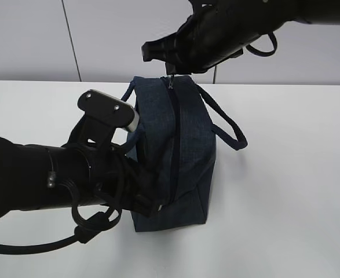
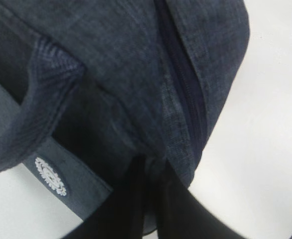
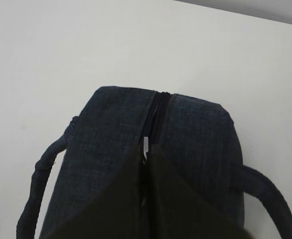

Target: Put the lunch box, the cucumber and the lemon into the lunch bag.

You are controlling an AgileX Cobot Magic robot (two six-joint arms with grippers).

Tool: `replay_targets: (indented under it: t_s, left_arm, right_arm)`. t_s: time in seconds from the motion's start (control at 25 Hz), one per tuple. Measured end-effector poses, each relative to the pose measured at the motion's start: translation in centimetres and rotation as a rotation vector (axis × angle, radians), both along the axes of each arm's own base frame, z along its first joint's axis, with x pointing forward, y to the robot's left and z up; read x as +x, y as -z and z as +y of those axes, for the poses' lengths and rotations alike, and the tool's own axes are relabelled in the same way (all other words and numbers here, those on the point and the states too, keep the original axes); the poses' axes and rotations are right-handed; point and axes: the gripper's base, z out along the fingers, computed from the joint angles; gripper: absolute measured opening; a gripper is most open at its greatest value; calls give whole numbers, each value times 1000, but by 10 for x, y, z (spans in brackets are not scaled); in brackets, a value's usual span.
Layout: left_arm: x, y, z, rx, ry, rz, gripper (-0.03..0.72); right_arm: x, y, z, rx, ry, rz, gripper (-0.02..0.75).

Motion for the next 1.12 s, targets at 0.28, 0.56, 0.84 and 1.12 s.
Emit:
replay_targets:
  t_s: [0.28,0.56,0.84,1.12]
  left_arm:
    - [-2,3,2,10,3,12,-6]
    - [-7,3,8,14,3,10,-6]
    - [-12,4,14,19,4,11,-6]
    - [-12,4,14,17,2,7,-6]
  right_arm:
    - [7,-11,2,24,3,-45,0]
    - [19,-6,8,23,5,-45,0]
    - [26,-1,12,22,5,-42,0]
    - [26,-2,12,20,6,-39,0]
